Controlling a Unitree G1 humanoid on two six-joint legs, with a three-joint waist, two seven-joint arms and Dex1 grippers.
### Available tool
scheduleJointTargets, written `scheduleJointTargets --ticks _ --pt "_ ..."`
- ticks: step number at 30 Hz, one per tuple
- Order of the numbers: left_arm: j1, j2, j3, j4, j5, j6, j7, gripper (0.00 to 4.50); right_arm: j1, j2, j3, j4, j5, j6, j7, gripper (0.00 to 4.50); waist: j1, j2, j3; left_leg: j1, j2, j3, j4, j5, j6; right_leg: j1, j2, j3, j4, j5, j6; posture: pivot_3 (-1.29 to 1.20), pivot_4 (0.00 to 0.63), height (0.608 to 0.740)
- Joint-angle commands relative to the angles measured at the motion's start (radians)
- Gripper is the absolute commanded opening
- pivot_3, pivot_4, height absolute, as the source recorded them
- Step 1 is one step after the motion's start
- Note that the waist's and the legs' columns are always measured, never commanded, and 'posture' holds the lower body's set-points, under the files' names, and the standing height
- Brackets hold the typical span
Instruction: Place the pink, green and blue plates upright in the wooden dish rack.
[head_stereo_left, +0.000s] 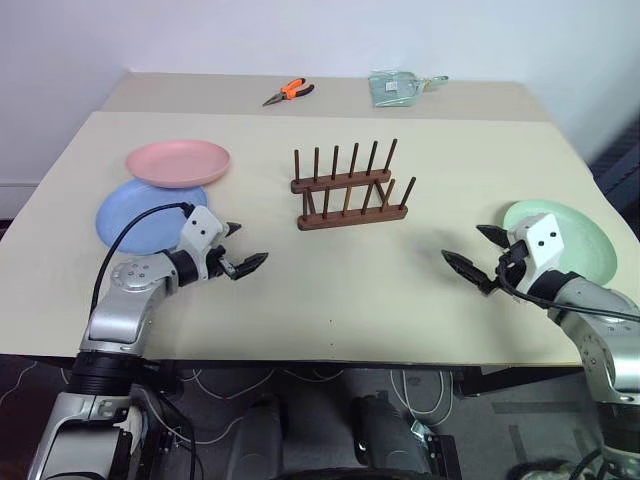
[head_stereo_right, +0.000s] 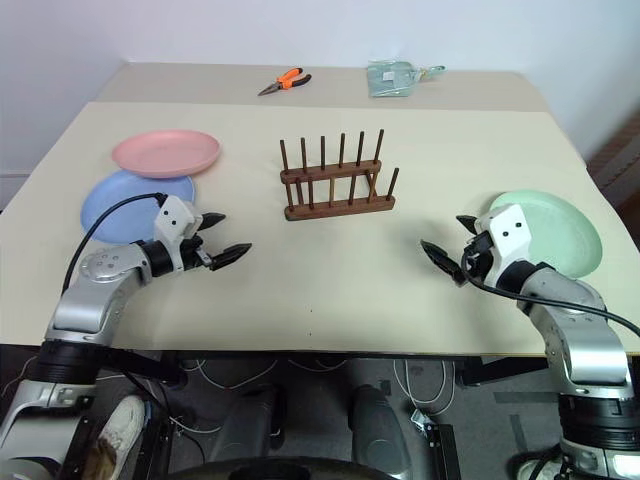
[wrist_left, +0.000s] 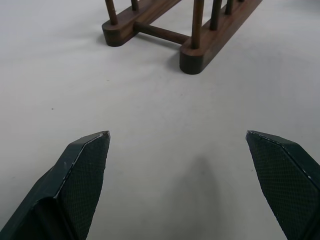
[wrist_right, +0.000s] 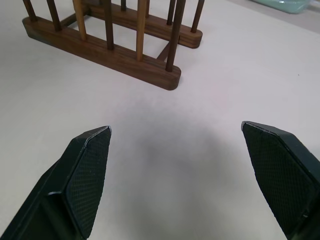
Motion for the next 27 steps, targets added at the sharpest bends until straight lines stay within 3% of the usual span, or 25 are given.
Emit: scheduleJointTargets --ticks 1,9,14,22,25,27 --pt "-0.021 -0.008 -0.01 -0.028 0.006 -0.008 0.002 4.5 -0.015 0.007 -0.008 -0.035 -0.01 -0.023 -0.015 4.28 0.0 0.0 0.0 0.0 0.0 0.0 0.0 0.0 0.0 0.0 0.0 0.0 0.0 0.0 0.0 0.0 0.15 0.726" --pt "-0.135 -0.058 -0.052 0.101 0.033 -0.021 -0.005 4.5 -0.047 0.038 0.025 -0.053 0.015 0.016 -0.01 4.28 0.0 0.0 0.0 0.0 0.0 0.0 0.0 0.0 0.0 0.0 0.0 0.0 0.0 0.0 0.0 0.0 0.15 0.726" --pt "-0.35 -0.155 -0.154 0.429 0.134 -0.137 -0.041 4.5 -0.051 0.079 0.078 -0.102 -0.025 0.014 -0.062 4.28 0.004 -0.001 0.0 -0.001 -0.001 -0.001 0.002 0.0 0.0 0.001 0.0 0.0 0.0 0.0 0.001 0.0 0.15 0.726" --pt "-0.592 -0.288 -0.207 0.913 0.23 -0.336 -0.098 4.5 0.003 0.118 0.088 -0.202 -0.046 0.03 -0.135 4.28 0.003 -0.001 0.0 -0.001 -0.001 -0.001 0.001 -0.001 0.001 0.0 0.0 0.0 0.0 0.001 0.004 0.0 0.15 0.726" --pt "-0.636 -0.318 -0.189 1.011 0.246 -0.376 -0.077 3.67 0.046 0.128 0.079 -0.234 -0.059 0.033 -0.166 4.5 0.003 -0.001 0.0 -0.001 -0.001 -0.001 0.001 -0.001 0.001 0.0 0.0 0.0 0.0 0.001 0.005 0.0 0.15 0.726" --pt "-0.648 -0.327 -0.183 1.039 0.253 -0.401 -0.082 2.68 0.069 0.13 0.081 -0.251 -0.061 0.033 -0.175 4.5 0.003 -0.001 -0.001 -0.001 -0.001 -0.001 0.001 -0.001 0.001 0.001 0.0 0.0 0.0 0.001 0.005 0.0 0.15 0.726"
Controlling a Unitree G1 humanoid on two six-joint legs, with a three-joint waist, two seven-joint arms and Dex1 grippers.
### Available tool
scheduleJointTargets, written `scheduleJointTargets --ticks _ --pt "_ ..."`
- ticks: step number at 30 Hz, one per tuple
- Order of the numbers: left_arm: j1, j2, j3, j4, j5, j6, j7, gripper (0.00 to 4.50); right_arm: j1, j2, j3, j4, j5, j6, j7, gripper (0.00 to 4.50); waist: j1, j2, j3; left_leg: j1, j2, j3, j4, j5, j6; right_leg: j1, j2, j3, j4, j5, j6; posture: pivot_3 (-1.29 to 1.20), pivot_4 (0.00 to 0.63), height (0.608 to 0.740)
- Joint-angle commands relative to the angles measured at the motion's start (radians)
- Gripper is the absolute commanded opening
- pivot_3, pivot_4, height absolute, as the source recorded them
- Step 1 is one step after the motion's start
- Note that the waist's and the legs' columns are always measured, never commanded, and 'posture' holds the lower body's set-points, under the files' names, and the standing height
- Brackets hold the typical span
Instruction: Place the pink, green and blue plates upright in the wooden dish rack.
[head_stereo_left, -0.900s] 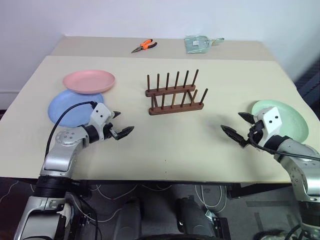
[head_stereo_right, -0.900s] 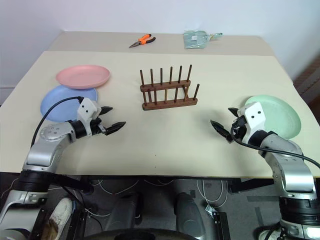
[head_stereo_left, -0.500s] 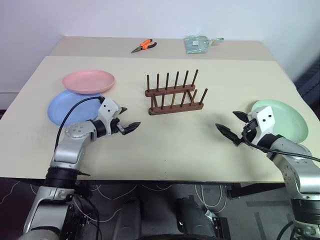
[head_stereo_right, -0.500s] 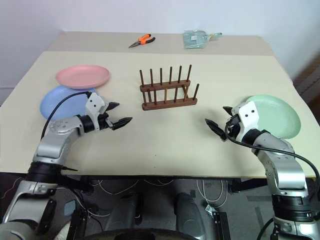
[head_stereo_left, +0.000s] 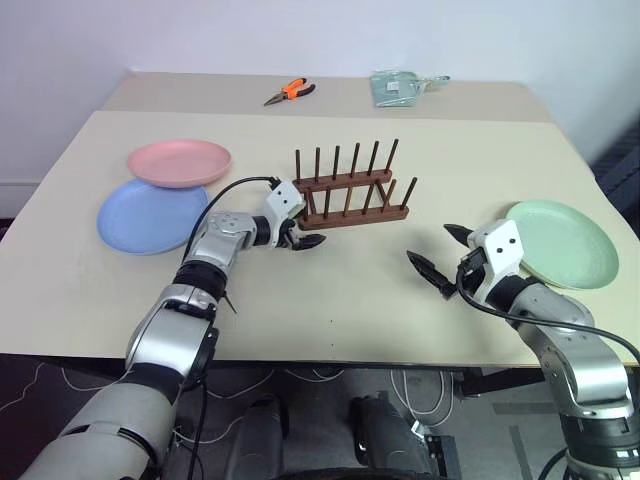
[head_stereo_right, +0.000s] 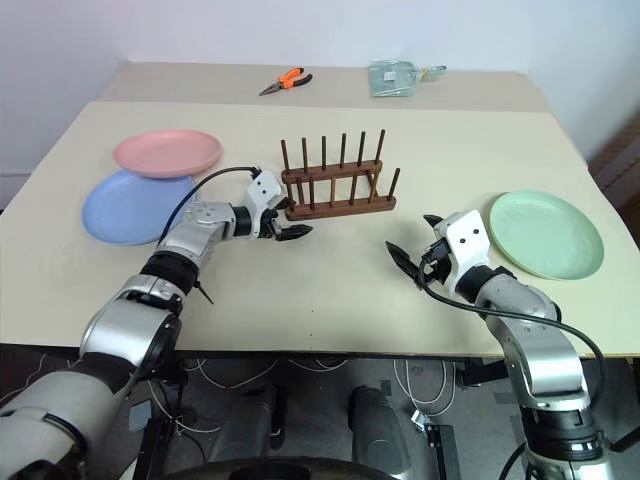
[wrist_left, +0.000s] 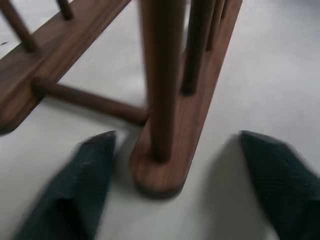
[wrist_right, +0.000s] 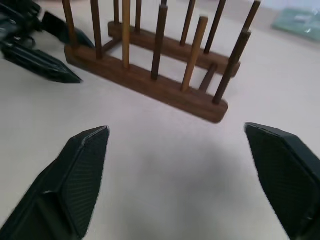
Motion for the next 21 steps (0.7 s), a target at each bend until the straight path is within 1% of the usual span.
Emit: scheduleJointTargets --ticks 1,2,3,4,9,12,15,17,20,21 --pt "-0.019 -0.008 0.008 0.054 0.025 -0.044 -0.005 2.09 0.032 0.01 -0.025 -0.058 -0.006 -0.004 -0.023 4.5 0.0 0.0 0.0 0.0 0.0 0.0 0.0 0.0 0.0 0.0 0.0 0.0 0.0 0.0 0.0 0.0 0.15 0.726" --pt "-0.019 -0.01 0.005 0.057 0.029 -0.056 -0.013 1.51 0.039 0.008 -0.026 -0.059 -0.008 -0.006 -0.025 4.5 -0.001 0.0 0.0 0.0 0.0 0.0 0.0 0.0 0.0 0.0 0.0 0.0 0.0 0.0 0.0 0.0 0.15 0.726" --pt "-0.018 -0.009 0.003 0.056 0.032 -0.067 -0.023 1.05 0.043 0.009 -0.025 -0.063 -0.009 -0.005 -0.029 4.5 -0.002 0.0 0.0 0.0 0.0 0.0 0.0 0.0 0.0 0.0 0.0 0.0 0.0 0.0 0.0 0.0 0.15 0.726" --pt "-0.013 -0.009 0.001 0.048 0.033 -0.082 -0.042 0.75 0.045 0.009 -0.026 -0.063 -0.008 -0.005 -0.032 4.5 -0.003 0.0 0.0 0.0 0.0 0.0 0.0 0.0 0.0 0.0 0.0 0.0 0.0 0.0 0.0 0.0 0.15 0.726" --pt "0.026 0.0 0.001 -0.043 0.012 -0.13 -0.177 0.78 0.05 0.003 -0.03 -0.049 -0.013 -0.011 -0.036 4.5 -0.001 0.0 0.0 0.0 0.0 0.0 0.0 0.0 0.0 0.0 0.0 0.0 0.0 -0.001 -0.003 0.0 0.15 0.726" --pt "0.075 0.021 -0.014 -0.162 -0.007 -0.123 -0.297 0.78 0.062 -0.014 -0.061 -0.03 -0.015 -0.017 -0.029 4.5 -0.001 0.0 0.0 0.0 0.0 0.0 0.0 0.0 0.0 0.0 0.0 0.0 0.0 -0.001 -0.003 0.0 0.15 0.726" --pt "0.117 0.044 -0.025 -0.253 -0.003 -0.092 -0.351 0.78 0.076 -0.026 -0.089 -0.022 -0.016 -0.02 -0.024 4.5 -0.001 0.0 0.0 0.0 0.0 0.0 0.0 0.0 0.0 0.0 0.0 0.0 0.0 -0.002 -0.003 0.0 0.15 0.726" --pt "0.14 0.069 -0.027 -0.294 0.01 -0.057 -0.345 1.83 0.101 -0.046 -0.127 -0.005 -0.025 -0.024 -0.016 4.5 -0.001 0.0 0.0 0.0 0.0 0.0 0.0 0.0 0.0 0.0 0.0 0.0 0.0 -0.002 -0.003 0.0 0.15 0.726" --pt "0.173 0.112 -0.031 -0.34 0.041 -0.02 -0.303 3.2 0.134 -0.075 -0.148 0.008 -0.036 -0.029 0.001 4.5 -0.001 0.0 0.0 0.0 0.0 0.0 0.0 0.0 0.0 0.0 0.0 0.0 0.0 -0.002 -0.003 0.0 0.15 0.726" --pt "0.183 0.131 -0.033 -0.357 0.048 -0.002 -0.296 3.2 0.138 -0.079 -0.146 0.008 -0.038 -0.026 0.006 4.5 -0.003 0.0 0.0 0.0 0.0 0.0 0.0 0.0 0.0 0.0 0.0 0.0 0.0 -0.002 -0.003 0.0 0.15 0.726"
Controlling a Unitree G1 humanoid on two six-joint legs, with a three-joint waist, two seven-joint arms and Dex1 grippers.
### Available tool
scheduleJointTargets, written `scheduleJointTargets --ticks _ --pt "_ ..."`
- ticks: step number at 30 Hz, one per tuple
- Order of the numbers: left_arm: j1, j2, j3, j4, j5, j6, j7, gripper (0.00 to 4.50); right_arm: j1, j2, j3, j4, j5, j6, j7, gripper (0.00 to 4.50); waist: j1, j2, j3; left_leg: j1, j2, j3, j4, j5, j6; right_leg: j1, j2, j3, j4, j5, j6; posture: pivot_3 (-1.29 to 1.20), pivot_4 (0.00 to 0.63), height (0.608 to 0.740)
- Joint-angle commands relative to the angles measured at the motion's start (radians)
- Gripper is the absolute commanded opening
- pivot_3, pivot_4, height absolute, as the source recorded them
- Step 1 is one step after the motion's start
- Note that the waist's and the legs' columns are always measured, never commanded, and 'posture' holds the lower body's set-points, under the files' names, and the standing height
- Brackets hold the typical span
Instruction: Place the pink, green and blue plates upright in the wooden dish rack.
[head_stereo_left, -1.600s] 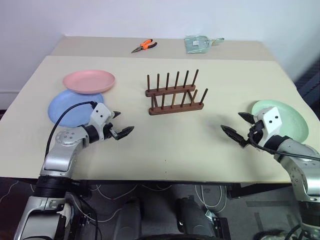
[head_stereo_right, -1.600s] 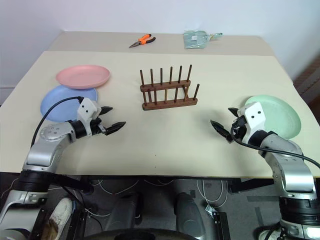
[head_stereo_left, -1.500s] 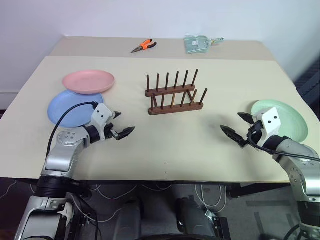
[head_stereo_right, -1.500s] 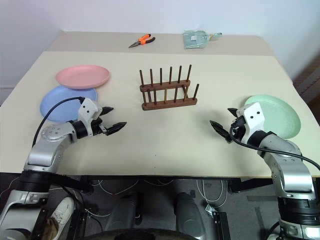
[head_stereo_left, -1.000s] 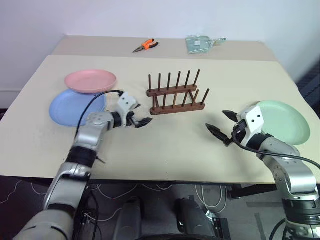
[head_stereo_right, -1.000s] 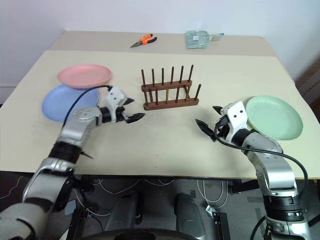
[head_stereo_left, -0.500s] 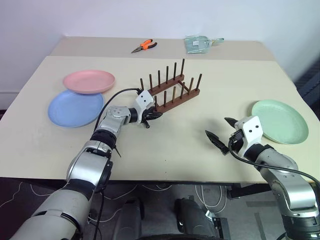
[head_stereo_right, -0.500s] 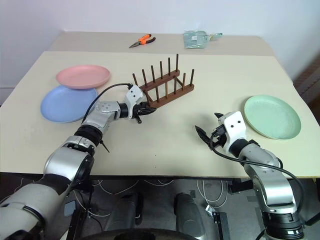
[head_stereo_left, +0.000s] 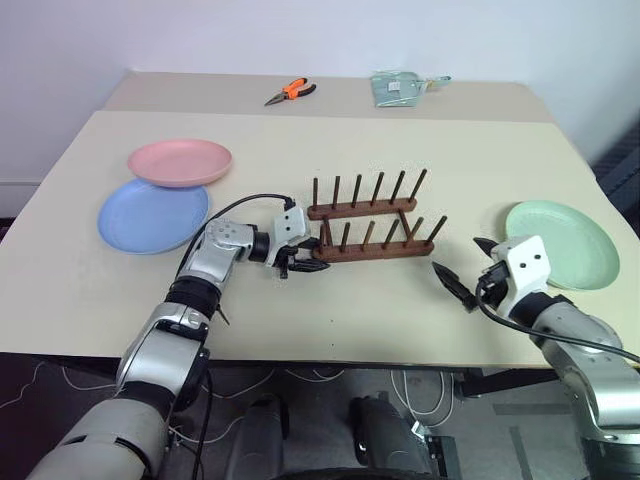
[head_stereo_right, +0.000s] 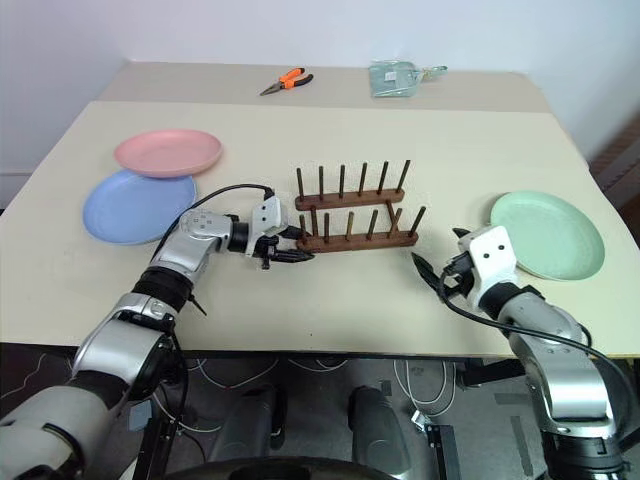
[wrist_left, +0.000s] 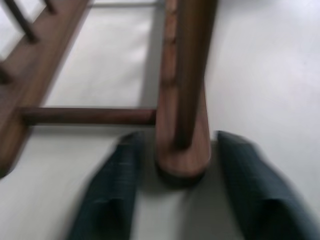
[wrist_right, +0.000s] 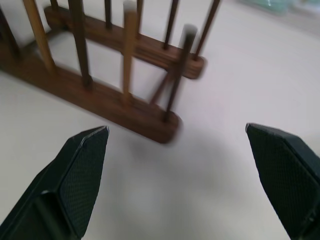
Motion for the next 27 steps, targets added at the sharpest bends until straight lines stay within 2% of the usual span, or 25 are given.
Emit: scheduleJointTargets --ticks 1,2,3,5,6,8,10,11,12,15,18,27 --pt "0.033 0.066 0.002 -0.085 0.025 0.068 0.029 3.2 0.019 -0.029 -0.023 -0.011 -0.01 -0.018 0.027 4.5 -0.004 0.0 0.0 0.0 0.0 0.0 0.0 0.0 0.0 0.0 0.0 0.0 0.0 0.0 0.0 0.0 0.15 0.726" --pt "0.046 0.09 0.003 -0.107 0.03 0.088 0.036 3.2 0.025 -0.033 -0.012 -0.018 -0.01 -0.018 0.041 4.5 -0.007 0.001 0.0 0.001 0.0 0.0 0.0 0.0 0.0 0.0 0.0 0.0 0.001 0.0 0.0 0.0 0.15 0.726" --pt "0.058 0.111 0.006 -0.129 0.031 0.102 0.04 3.25 0.03 -0.036 -0.001 -0.024 -0.01 -0.019 0.053 4.25 -0.009 0.001 0.0 0.001 0.001 0.0 0.0 0.0 0.0 0.0 0.001 0.0 0.001 0.0 0.0 0.0 0.15 0.726" --pt "0.09 0.143 0.031 -0.198 -0.008 0.162 0.029 2.61 0.032 -0.038 0.028 -0.034 -0.018 -0.007 0.064 3.61 -0.012 0.001 -0.001 0.002 0.001 0.0 0.0 0.0 0.0 0.0 0.001 0.0 0.002 0.0 0.0 0.0 0.15 0.726" --pt "0.115 0.152 0.039 -0.261 -0.047 0.203 -0.001 2.32 0.03 -0.041 0.052 -0.039 -0.025 -0.001 0.073 3.13 -0.012 0.001 -0.001 0.002 0.001 0.0 -0.001 0.0 0.0 0.0 0.001 0.0 0.002 0.0 0.0 0.0 0.15 0.726" --pt "0.162 0.148 0.034 -0.389 -0.116 0.288 -0.048 1.41 0.016 -0.041 0.096 -0.035 -0.043 0.01 0.079 2.13 -0.009 0.001 -0.001 0.002 0.001 0.0 -0.001 0.0 0.0 0.0 0.001 0.0 0.001 0.0 0.0 0.0 0.15 0.726" --pt "0.197 0.129 0.005 -0.488 -0.144 0.357 -0.064 0.26 -0.009 -0.033 0.128 -0.021 -0.054 0.018 0.078 1.0 -0.001 0.001 -0.001 0.001 0.001 0.0 0.0 0.0 0.0 0.0 0.001 0.0 0.001 0.0 -0.001 0.0 0.15 0.726" --pt "0.212 0.119 -0.013 -0.528 -0.142 0.38 -0.062 0.0 -0.023 -0.029 0.144 -0.012 -0.063 0.021 0.076 0.4 0.002 0.001 -0.001 0.001 0.001 0.0 0.001 0.0 0.0 0.0 0.0 0.0 0.001 0.0 -0.001 0.0 0.15 0.726" --pt "0.224 0.105 -0.037 -0.549 -0.128 0.385 -0.051 0.0 -0.045 -0.023 0.166 0.006 -0.079 0.026 0.066 0.06 0.006 0.001 -0.001 0.0 0.001 0.0 0.001 0.0 0.0 0.0 0.0 0.0 0.001 0.0 -0.001 0.0 0.15 0.726" --pt "0.235 0.072 -0.078 -0.54 -0.078 0.374 0.009 0.0 -0.099 0.0 0.207 0.053 -0.108 0.042 0.04 0.06 0.004 0.001 -0.001 0.0 0.0 0.0 0.002 0.0 0.0 0.001 -0.001 0.0 0.0 0.0 -0.001 0.0 0.15 0.726" --pt "0.2 0.028 -0.111 -0.418 0.018 0.303 0.155 0.0 -0.175 0.033 0.26 0.128 -0.153 0.065 0.005 0.06 0.0 0.001 -0.001 0.001 0.0 0.0 0.002 0.0 0.0 0.001 0.0 0.0 0.001 0.0 -0.001 0.0 0.15 0.726" --pt "0.088 -0.066 -0.071 -0.15 0.04 0.195 0.362 0.0 -0.371 0.145 0.267 0.392 -0.222 0.022 -0.11 0.06 -0.002 0.0 -0.004 0.005 0.0 0.0 0.003 0.0 0.0 0.005 0.0 0.0 0.001 0.0 0.0 0.0 0.15 0.726"
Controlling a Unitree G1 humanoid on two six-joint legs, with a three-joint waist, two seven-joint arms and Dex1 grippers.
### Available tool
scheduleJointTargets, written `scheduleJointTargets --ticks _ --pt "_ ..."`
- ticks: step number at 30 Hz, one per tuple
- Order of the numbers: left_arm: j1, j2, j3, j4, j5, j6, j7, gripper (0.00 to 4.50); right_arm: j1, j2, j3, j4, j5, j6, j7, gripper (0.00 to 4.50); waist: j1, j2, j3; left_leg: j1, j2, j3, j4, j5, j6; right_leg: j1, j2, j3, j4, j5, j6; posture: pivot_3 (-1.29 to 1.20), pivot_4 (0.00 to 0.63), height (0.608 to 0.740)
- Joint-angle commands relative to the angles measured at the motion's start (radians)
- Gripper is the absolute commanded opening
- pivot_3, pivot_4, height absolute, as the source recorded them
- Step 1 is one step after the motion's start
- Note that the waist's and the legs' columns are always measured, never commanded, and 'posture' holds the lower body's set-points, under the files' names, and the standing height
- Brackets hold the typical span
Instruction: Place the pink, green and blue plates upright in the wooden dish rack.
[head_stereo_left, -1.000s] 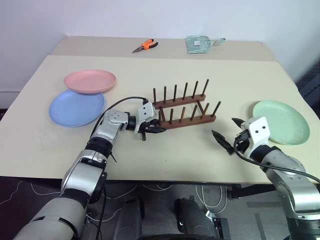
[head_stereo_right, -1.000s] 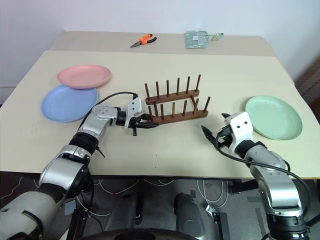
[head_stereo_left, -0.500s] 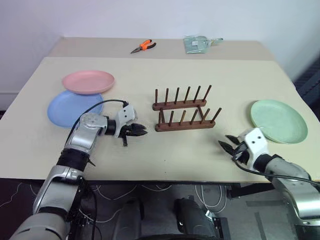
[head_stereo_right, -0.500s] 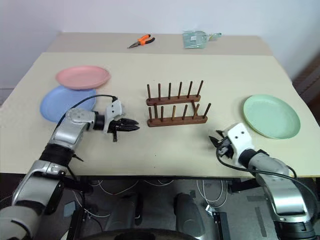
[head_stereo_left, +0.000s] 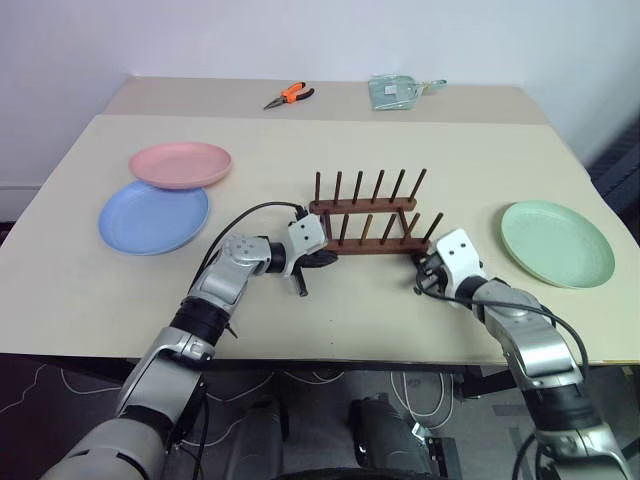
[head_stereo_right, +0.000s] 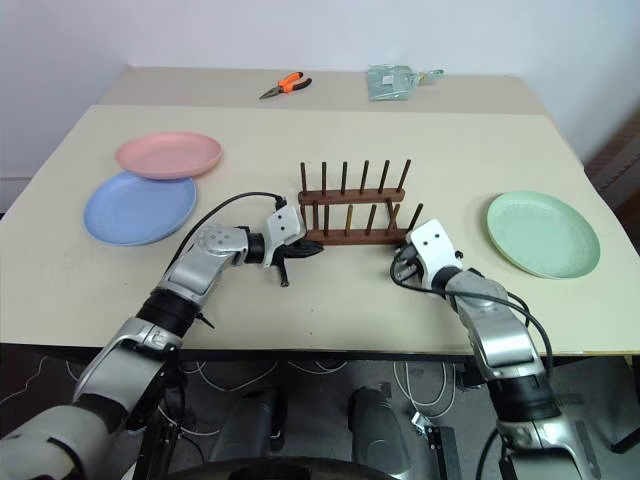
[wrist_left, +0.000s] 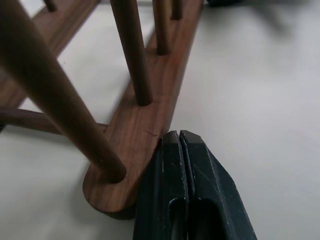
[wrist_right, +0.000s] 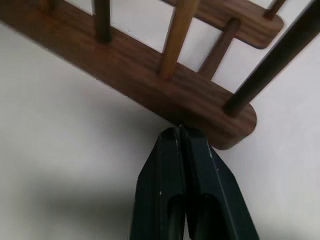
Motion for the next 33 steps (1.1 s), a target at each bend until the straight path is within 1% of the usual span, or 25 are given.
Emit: scheduleJointTargets --ticks 1,4,5,7,8,10,12,14,15,16,17,19,21,22,24,25,27,30,33 --pt "-0.005 0.003 0.017 0.078 0.031 -0.018 0.061 0.0 -0.027 0.008 -0.019 0.053 -0.022 -0.029 -0.025 0.06 0.0 0.0 0.0 0.0 0.0 0.0 0.0 0.0 0.0 0.0 0.0 0.0 0.0 0.0 0.0 0.0 0.15 0.726" --pt "0.004 0.01 0.02 0.07 0.024 -0.027 0.063 0.0 -0.034 0.006 -0.022 0.051 -0.027 -0.043 -0.028 0.06 -0.002 0.0 0.0 0.0 0.0 0.0 -0.001 0.0 0.0 0.0 0.0 0.0 0.0 0.0 0.001 0.0 0.15 0.726" --pt "0.017 0.022 0.026 0.041 0.022 -0.037 0.062 0.0 -0.021 -0.001 -0.032 0.028 -0.015 -0.041 -0.015 0.06 -0.003 0.0 0.0 0.0 0.0 0.0 -0.001 0.0 0.0 0.0 0.0 0.0 0.0 0.0 0.001 0.0 0.15 0.726" --pt "0.049 0.062 0.051 -0.058 -0.01 -0.052 0.029 0.0 0.021 -0.023 -0.062 -0.052 0.027 -0.027 0.028 0.58 -0.004 0.0 0.0 0.0 0.0 0.0 -0.001 0.0 0.0 0.0 0.0 0.0 0.0 0.0 0.001 0.0 0.15 0.726" --pt "0.067 0.08 0.075 -0.123 -0.051 -0.04 -0.001 0.25 0.046 -0.035 -0.072 -0.097 0.047 -0.024 0.053 0.82 -0.005 0.0 0.0 0.0 0.0 0.0 -0.002 0.0 0.0 -0.001 0.0 0.0 0.0 0.0 0.001 0.0 0.15 0.726" --pt "0.097 0.102 0.144 -0.257 -0.176 0.04 -0.062 0.81 0.084 -0.049 -0.09 -0.174 0.076 -0.015 0.081 1.73 -0.006 0.001 0.001 -0.001 0.0 0.0 -0.004 0.0 0.0 -0.003 0.0 0.0 0.001 0.002 0.004 0.0 0.15 0.726" --pt "0.108 0.127 0.236 -0.373 -0.295 0.129 -0.075 1.88 0.121 -0.061 -0.107 -0.249 0.104 0.0 0.1 2.83 -0.003 0.001 0.001 -0.003 0.001 0.0 -0.004 0.0 0.0 -0.006 0.0 0.0 0.002 0.002 0.004 0.0 0.15 0.726" --pt "0.086 0.148 0.338 -0.411 -0.34 0.155 -0.003 2.92 0.149 -0.074 -0.107 -0.306 0.103 0.003 0.11 3.86 -0.002 0.001 0.001 -0.004 0.001 0.0 -0.002 0.0 0.0 -0.006 0.0 -0.001 0.002 0.002 0.004 0.0 0.15 0.726" --pt "0.059 0.156 0.4 -0.398 -0.35 0.163 0.067 3.47 0.158 -0.078 -0.105 -0.329 0.104 0.006 0.116 4.39 -0.001 0.001 0.001 -0.004 0.001 0.0 -0.002 0.0 0.0 -0.005 0.0 0.0 0.002 0.002 0.004 0.0 0.15 0.726" --pt "0.035 0.164 0.453 -0.379 -0.354 0.171 0.134 4.0 0.163 -0.08 -0.103 -0.346 0.106 0.01 0.123 4.5 -0.001 0.001 0.001 -0.004 0.001 -0.001 -0.002 0.0 0.0 -0.005 0.0 0.0 0.001 0.002 0.003 0.0 0.15 0.726" --pt "0.014 0.172 0.496 -0.362 -0.347 0.177 0.202 4.46 0.168 -0.084 -0.1 -0.358 0.106 0.012 0.128 4.5 -0.001 0.001 0.001 -0.003 0.001 -0.001 -0.001 0.0 0.0 -0.004 0.0 -0.001 0.001 0.002 0.003 0.0 0.15 0.726" --pt "-0.047 0.195 0.59 -0.276 -0.287 0.189 0.435 4.46 0.169 -0.085 -0.091 -0.362 0.105 0.01 0.135 4.5 -0.003 0.0 0.001 -0.003 0.001 -0.001 -0.001 0.0 0.0 -0.004 0.0 -0.001 0.001 0.002 0.004 0.0 0.15 0.726" --pt "-0.094 0.19 0.693 -0.206 -0.301 0.243 0.625 4.46 0.164 -0.082 -0.08 -0.351 0.099 0.004 0.137 4.5 -0.004 0.0 0.001 -0.002 0.001 -0.001 -0.002 0.0 0.0 -0.003 0.0 -0.001 0.001 0.002 0.004 0.0 0.15 0.726" --pt "-0.11 0.18 0.744 -0.185 -0.328 0.271 0.694 4.46 0.159 -0.082 -0.072 -0.342 0.093 0.0 0.138 4.5 -0.005 0.0 0.001 -0.002 0.001 -0.001 -0.002 0.0 0.0 -0.003 0.0 -0.001 0.001 0.002 0.005 0.0 0.15 0.726" --pt "-0.128 0.154 0.88 -0.149 -0.433 0.313 0.794 4.46 0.147 -0.082 -0.051 -0.318 0.075 -0.015 0.142 4.5 -0.004 0.0 0.001 -0.002 0.001 -0.001 -0.002 0.0 0.0 -0.003 0.0 -0.001 0.001 0.002 0.005 0.0 0.15 0.726" --pt "-0.121 0.142 0.922 -0.154 -0.468 0.335 0.826 4.46 0.141 -0.08 -0.041 -0.306 0.067 -0.022 0.143 4.5 -0.003 0.0 0.001 -0.002 0.001 -0.001 -0.002 0.0 0.0 -0.003 0.0 -0.001 0.001 0.002 0.005 0.0 0.15 0.726" --pt "-0.098 0.121 0.961 -0.186 -0.509 0.377 0.871 4.46 0.128 -0.078 -0.029 -0.291 0.062 -0.031 0.147 4.5 0.0 -0.001 0.002 -0.003 0.0 -0.001 -0.002 0.0 0.0 -0.003 0.0 -0.001 0.001 0.002 0.005 0.0 0.15 0.726" --pt "-0.101 0.085 1.045 -0.202 -0.612 0.453 0.959 4.46 0.117 -0.077 -0.024 -0.278 0.06 -0.04 0.152 4.5 0.006 -0.003 0.002 -0.004 0.0 -0.001 -0.001 0.0 0.0 -0.003 -0.001 -0.002 0.0 0.003 0.006 0.0 0.15 0.726" --pt "-0.12 0.068 1.104 -0.141 -0.687 0.526 1.042 4.46 0.108 -0.083 -0.023 -0.263 0.053 -0.054 0.154 4.5 0.003 -0.005 0.002 -0.004 0.0 -0.002 -0.001 0.0 0.0 -0.003 -0.001 -0.002 0.0 0.003 0.006 0.0 0.15 0.726"
